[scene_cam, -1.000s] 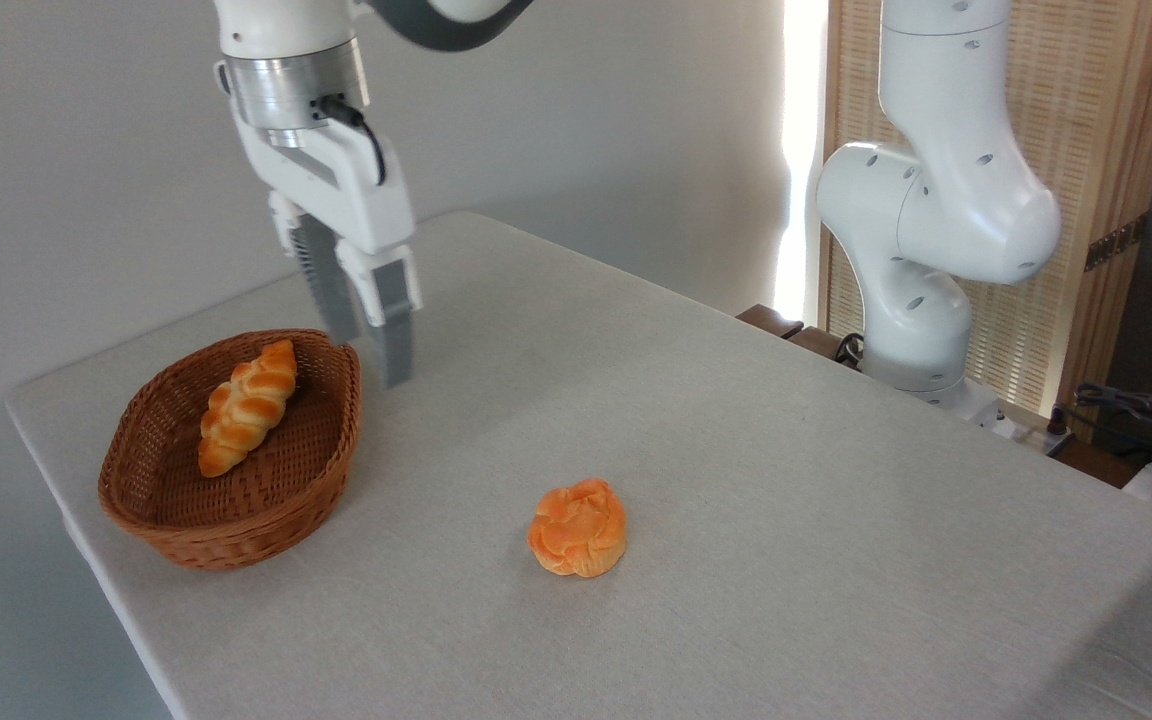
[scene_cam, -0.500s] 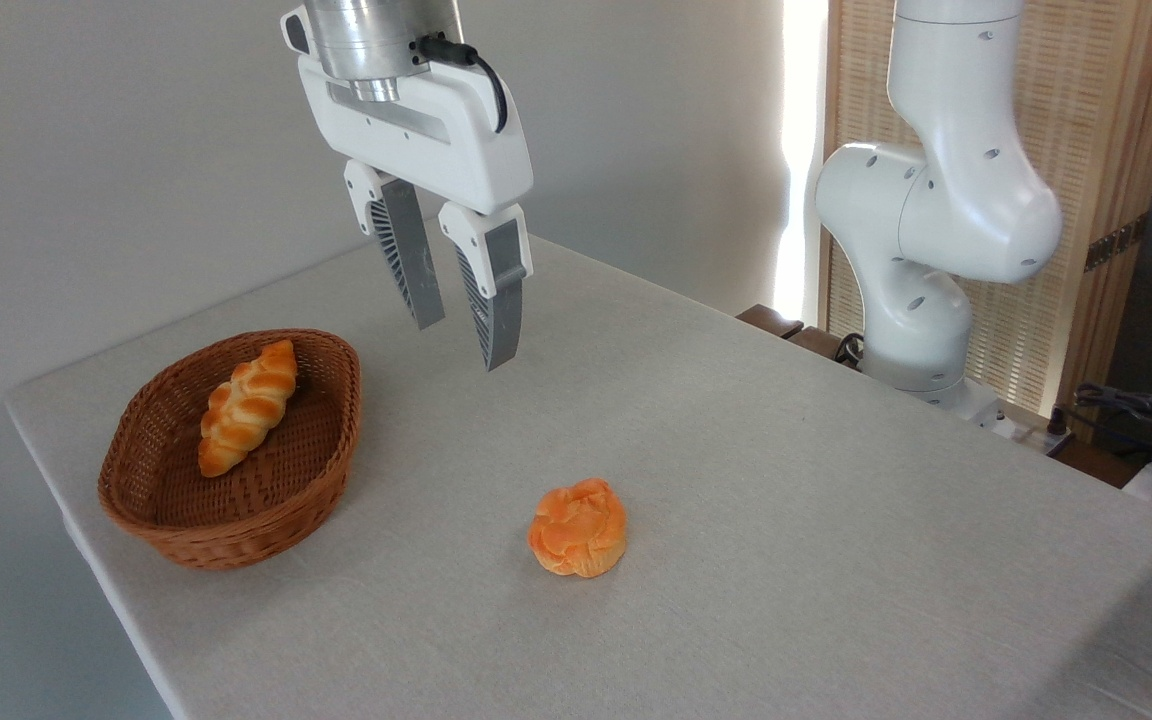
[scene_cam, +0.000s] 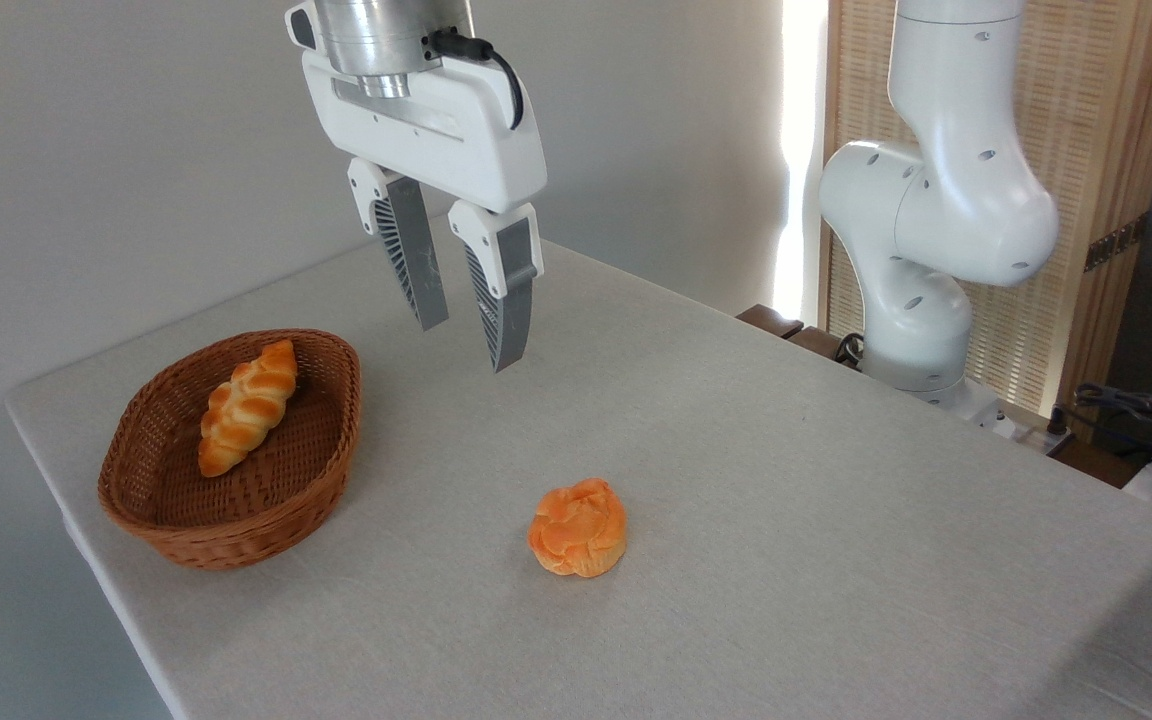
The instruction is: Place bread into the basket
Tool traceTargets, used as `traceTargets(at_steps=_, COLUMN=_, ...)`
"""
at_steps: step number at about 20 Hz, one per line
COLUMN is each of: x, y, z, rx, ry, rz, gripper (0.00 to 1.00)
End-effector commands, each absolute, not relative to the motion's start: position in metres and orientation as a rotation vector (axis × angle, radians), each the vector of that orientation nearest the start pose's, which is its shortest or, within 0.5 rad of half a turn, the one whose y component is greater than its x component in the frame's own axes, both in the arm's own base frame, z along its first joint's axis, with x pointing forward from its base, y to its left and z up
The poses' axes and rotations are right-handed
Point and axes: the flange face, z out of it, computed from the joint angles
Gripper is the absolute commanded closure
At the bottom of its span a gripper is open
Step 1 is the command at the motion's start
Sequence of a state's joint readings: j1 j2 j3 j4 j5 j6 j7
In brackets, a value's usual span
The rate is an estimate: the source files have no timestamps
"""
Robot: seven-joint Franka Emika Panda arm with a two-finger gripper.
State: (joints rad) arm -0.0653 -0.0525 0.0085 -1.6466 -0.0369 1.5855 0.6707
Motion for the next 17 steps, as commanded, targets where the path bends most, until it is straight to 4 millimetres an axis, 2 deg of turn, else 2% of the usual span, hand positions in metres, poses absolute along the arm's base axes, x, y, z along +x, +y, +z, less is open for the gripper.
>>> traceTargets(at_steps=1, x=0.5356, y=-0.0372, z=0.6235, rx=-2.982, ry=1.15, rz=0.001, gripper=0.0)
traceTargets(at_steps=3, x=0.5358, y=-0.0424, z=0.6221, rx=-2.975, ry=1.168, rz=0.004, gripper=0.0)
traceTargets(at_steps=17, x=0.5383, y=-0.0415, z=0.6223, rx=-2.955, ry=1.173, rz=-0.009, gripper=0.0)
